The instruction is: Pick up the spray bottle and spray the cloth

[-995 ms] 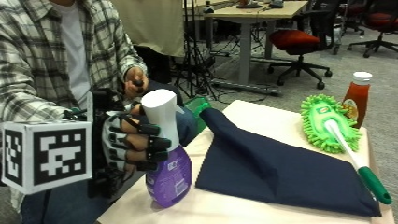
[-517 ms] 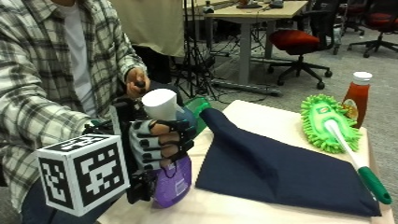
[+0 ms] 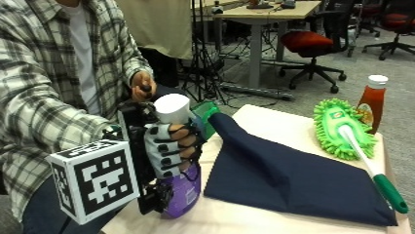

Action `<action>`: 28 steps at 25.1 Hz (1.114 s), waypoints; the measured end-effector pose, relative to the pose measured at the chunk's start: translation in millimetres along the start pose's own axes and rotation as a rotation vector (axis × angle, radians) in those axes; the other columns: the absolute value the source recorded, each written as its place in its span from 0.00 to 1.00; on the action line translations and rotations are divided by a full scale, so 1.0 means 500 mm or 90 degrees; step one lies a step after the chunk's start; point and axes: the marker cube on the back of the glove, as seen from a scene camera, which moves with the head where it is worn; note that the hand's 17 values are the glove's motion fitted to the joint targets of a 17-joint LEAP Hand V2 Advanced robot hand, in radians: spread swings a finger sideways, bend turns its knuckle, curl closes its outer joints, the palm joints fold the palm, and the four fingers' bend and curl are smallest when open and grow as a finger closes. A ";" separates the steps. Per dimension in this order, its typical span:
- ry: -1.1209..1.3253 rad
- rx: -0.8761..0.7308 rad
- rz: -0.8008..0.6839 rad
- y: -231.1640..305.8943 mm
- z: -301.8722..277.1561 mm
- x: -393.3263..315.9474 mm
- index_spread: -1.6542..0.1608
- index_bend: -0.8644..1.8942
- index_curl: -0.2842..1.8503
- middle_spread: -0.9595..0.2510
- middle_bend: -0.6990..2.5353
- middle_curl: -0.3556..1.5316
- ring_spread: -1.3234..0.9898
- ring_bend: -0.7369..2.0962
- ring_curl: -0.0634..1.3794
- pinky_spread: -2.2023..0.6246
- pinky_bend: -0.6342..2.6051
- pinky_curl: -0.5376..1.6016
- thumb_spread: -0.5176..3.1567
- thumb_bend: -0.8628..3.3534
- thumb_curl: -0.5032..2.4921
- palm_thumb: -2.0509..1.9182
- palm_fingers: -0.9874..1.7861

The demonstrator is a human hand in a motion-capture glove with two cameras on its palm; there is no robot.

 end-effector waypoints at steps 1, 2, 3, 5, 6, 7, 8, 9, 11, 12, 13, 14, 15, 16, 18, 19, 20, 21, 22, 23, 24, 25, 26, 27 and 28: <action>0.005 0.008 0.000 -0.002 0.001 -0.001 0.75 0.41 0.29 0.67 0.36 0.43 0.48 0.44 0.31 0.75 0.29 0.41 0.27 0.20 0.38 0.79 0.82; 0.009 0.014 -0.001 -0.004 0.002 -0.001 0.75 0.41 0.30 0.67 0.36 0.44 0.48 0.45 0.31 0.75 0.30 0.41 0.26 0.20 0.38 0.79 0.82; 0.012 0.018 0.000 -0.006 0.002 -0.002 0.75 0.41 0.30 0.67 0.36 0.44 0.48 0.45 0.32 0.74 0.30 0.41 0.26 0.20 0.38 0.79 0.83; 0.018 0.022 0.001 -0.009 0.004 -0.005 0.75 0.41 0.31 0.66 0.36 0.44 0.48 0.45 0.32 0.74 0.30 0.42 0.24 0.20 0.39 0.79 0.83; 0.021 0.021 0.001 -0.010 0.005 -0.006 0.75 0.41 0.31 0.66 0.36 0.44 0.48 0.45 0.33 0.73 0.30 0.42 0.24 0.20 0.39 0.79 0.83; 0.025 0.020 0.001 -0.010 0.006 -0.009 0.75 0.41 0.31 0.66 0.37 0.44 0.47 0.45 0.33 0.73 0.30 0.42 0.23 0.20 0.39 0.79 0.83; 0.029 0.019 0.001 -0.011 0.007 -0.012 0.75 0.41 0.32 0.66 0.37 0.44 0.47 0.45 0.33 0.73 0.30 0.42 0.23 0.20 0.39 0.79 0.83; 0.033 0.019 0.001 -0.013 0.009 -0.015 0.75 0.41 0.32 0.66 0.37 0.45 0.47 0.45 0.33 0.73 0.31 0.42 0.22 0.20 0.40 0.79 0.83; 0.045 0.017 0.000 -0.017 0.011 -0.024 0.75 0.41 0.32 0.66 0.37 0.45 0.47 0.46 0.34 0.73 0.31 0.42 0.21 0.20 0.40 0.79 0.82; 0.053 0.015 0.000 -0.020 0.012 -0.029 0.75 0.41 0.33 0.66 0.37 0.45 0.47 0.46 0.34 0.73 0.31 0.42 0.21 0.20 0.40 0.79 0.82; 0.063 0.011 -0.001 -0.024 0.013 -0.036 0.75 0.41 0.33 0.66 0.37 0.45 0.47 0.46 0.34 0.72 0.31 0.43 0.21 0.20 0.40 0.79 0.82; 0.075 0.007 -0.002 -0.028 0.015 -0.042 0.75 0.41 0.33 0.66 0.37 0.45 0.47 0.46 0.34 0.72 0.31 0.43 0.20 0.20 0.40 0.79 0.82; 0.089 0.000 -0.004 -0.033 0.017 -0.049 0.75 0.41 0.33 0.66 0.37 0.45 0.47 0.46 0.35 0.72 0.31 0.43 0.20 0.20 0.40 0.79 0.82; 0.105 -0.007 -0.006 -0.037 0.020 -0.056 0.75 0.41 0.34 0.66 0.37 0.45 0.47 0.46 0.35 0.72 0.31 0.43 0.20 0.20 0.40 0.79 0.82; 0.140 -0.027 -0.013 -0.043 0.026 -0.068 0.75 0.41 0.34 0.66 0.37 0.45 0.47 0.46 0.35 0.72 0.31 0.43 0.19 0.20 0.41 0.79 0.82; 0.160 -0.039 -0.017 -0.046 0.030 -0.074 0.75 0.41 0.34 0.66 0.37 0.45 0.47 0.46 0.35 0.72 0.31 0.43 0.19 0.20 0.41 0.79 0.82; 0.179 -0.052 -0.022 -0.049 0.035 -0.080 0.75 0.41 0.35 0.66 0.37 0.45 0.47 0.46 0.35 0.72 0.31 0.43 0.19 0.20 0.41 0.79 0.82; 0.199 -0.064 -0.027 -0.052 0.040 -0.087 0.75 0.41 0.35 0.66 0.37 0.46 0.47 0.46 0.35 0.72 0.31 0.43 0.19 0.20 0.41 0.79 0.82; 0.217 -0.075 -0.033 -0.055 0.046 -0.093 0.75 0.40 0.35 0.66 0.37 0.46 0.47 0.46 0.35 0.72 0.31 0.43 0.19 0.20 0.41 0.79 0.82; 0.235 -0.087 -0.038 -0.058 0.052 -0.100 0.75 0.40 0.35 0.66 0.37 0.46 0.47 0.46 0.35 0.72 0.31 0.43 0.18 0.20 0.41 0.79 0.82; 0.253 -0.098 -0.043 -0.061 0.060 -0.107 0.75 0.40 0.35 0.66 0.37 0.46 0.47 0.46 0.35 0.72 0.31 0.43 0.18 0.20 0.41 0.79 0.82; 0.271 -0.109 -0.049 -0.063 0.068 -0.114 0.75 0.40 0.36 0.66 0.37 0.46 0.47 0.46 0.36 0.72 0.31 0.43 0.18 0.20 0.41 0.79 0.82; 0.290 -0.121 -0.054 -0.066 0.077 -0.121 0.75 0.40 0.36 0.66 0.37 0.46 0.47 0.46 0.36 0.72 0.31 0.43 0.18 0.20 0.41 0.79 0.82; 0.309 -0.133 -0.058 -0.068 0.086 -0.128 0.75 0.40 0.36 0.66 0.37 0.46 0.47 0.46 0.36 0.72 0.31 0.43 0.18 0.20 0.41 0.79 0.82; 0.330 -0.145 -0.063 -0.071 0.095 -0.134 0.75 0.40 0.36 0.66 0.37 0.46 0.47 0.46 0.36 0.72 0.31 0.43 0.18 0.20 0.41 0.79 0.82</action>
